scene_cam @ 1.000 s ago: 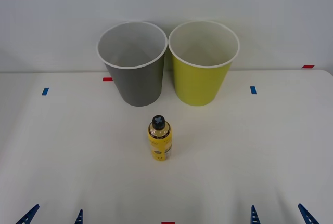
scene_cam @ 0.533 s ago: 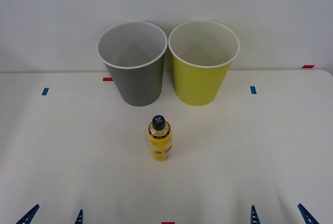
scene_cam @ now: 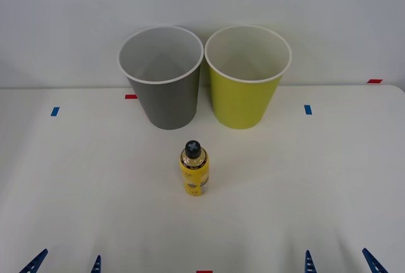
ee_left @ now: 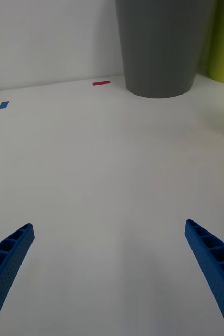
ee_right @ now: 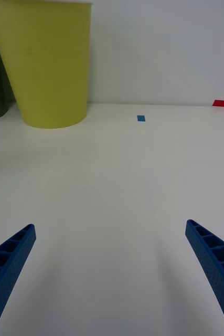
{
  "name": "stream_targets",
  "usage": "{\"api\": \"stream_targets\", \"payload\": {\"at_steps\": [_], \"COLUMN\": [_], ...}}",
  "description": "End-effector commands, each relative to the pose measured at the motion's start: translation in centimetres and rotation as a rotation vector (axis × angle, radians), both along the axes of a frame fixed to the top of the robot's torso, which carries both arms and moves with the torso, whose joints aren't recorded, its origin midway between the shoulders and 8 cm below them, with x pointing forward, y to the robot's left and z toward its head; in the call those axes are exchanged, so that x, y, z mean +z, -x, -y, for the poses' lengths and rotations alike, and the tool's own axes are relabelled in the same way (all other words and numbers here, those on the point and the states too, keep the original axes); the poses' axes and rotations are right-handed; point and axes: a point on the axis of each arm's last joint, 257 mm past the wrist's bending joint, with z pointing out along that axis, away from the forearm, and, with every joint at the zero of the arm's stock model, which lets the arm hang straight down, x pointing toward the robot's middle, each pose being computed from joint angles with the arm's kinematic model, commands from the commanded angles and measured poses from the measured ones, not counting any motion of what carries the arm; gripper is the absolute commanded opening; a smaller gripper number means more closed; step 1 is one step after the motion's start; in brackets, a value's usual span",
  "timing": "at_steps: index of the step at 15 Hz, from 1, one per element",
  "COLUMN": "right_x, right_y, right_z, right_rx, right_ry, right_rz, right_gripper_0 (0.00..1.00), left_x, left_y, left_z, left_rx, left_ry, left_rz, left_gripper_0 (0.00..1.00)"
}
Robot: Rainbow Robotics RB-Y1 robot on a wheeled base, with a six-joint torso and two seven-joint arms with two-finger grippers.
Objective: Put cans in the gray bin and PET bottles in the light green bin.
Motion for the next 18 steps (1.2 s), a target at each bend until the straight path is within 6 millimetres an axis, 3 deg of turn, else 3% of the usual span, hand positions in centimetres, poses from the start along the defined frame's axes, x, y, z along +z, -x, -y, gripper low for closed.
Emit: {"api": "stream_targets", "payload": {"at_steps": [1,10,11,14,18], "right_x": [0.0,0.0,0.0,0.0,0.0], "right_y": [0.0,0.0,0.0,0.0,0.0], "right_z": [0.0,0.0,0.0,0.0,0.0], "right_rx": [0.0,0.0,0.0,0.0,0.0], "right_ry": [0.0,0.0,0.0,0.0,0.0], "right_rz": [0.0,0.0,0.0,0.0,0.0], "right_gripper_0": [1.0,1.0,1.0,1.0,1.0], "left_x": [0.0,0.0,-0.8,0.0,2.0], "left_y": [0.0,0.0,-0.1,-0.2,-3.6], "left_z": [0.0,0.0,-0.1,-0.7,0.6], "left_rx": [0.0,0.0,-0.001,-0.022,-0.137], "left_ry": [0.0,0.0,0.003,-0.019,-0.045], "left_rz": [0.0,0.0,-0.005,0.022,0.093], "left_gripper_0": [1.0,1.0,1.0,1.0,1.0]}}
